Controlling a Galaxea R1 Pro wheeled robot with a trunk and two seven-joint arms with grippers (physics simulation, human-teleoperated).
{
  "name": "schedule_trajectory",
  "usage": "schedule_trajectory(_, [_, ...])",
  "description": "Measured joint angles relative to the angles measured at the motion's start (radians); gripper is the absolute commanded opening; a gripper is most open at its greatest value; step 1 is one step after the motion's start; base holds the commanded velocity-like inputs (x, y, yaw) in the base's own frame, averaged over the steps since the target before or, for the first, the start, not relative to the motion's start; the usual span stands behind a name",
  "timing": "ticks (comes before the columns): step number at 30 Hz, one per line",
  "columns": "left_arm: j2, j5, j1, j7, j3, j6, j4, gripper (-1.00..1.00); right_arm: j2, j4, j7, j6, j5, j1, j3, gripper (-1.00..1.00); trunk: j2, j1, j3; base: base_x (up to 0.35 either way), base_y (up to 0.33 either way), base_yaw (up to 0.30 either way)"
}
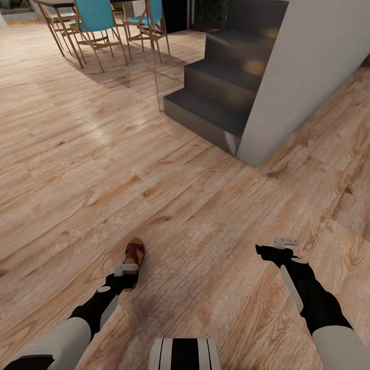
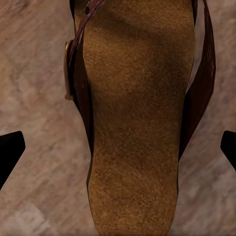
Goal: Pick up the two gym shoes and the two sandals from the corridor floor and place them onto the hallstand (shoe rack) in the corridor, making sure they are on the rack and not on the floor. Arrange them so the two gym shoes are next to each other and the two sandals are next to each other.
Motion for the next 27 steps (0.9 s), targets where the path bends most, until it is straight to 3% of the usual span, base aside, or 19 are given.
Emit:
schedule_trajectory(8, [0.000,0.000,0.000,0.000,0.000,0.001,0.000,1.00,0.000,0.000,0.000,0.000,0.000,0.000,0.000,1.00,0.000,0.000,-0.004,0.000,0.000,0.000])
schedule_trajectory(13, [-0.001,0.001,0.000,0.000,0.000,0.001,0.000,1.00,0.000,0.000,0.000,0.000,0.000,0.000,0.000,1.00,-0.001,0.003,-0.023,0.000,0.000,0.000])
schedule_trajectory(27, [-0.002,0.001,0.000,0.000,0.000,0.000,0.000,1.00,0.000,0.000,0.000,0.000,0.000,0.000,0.000,1.00,-0.001,0.003,-0.023,0.000,0.000,0.000])
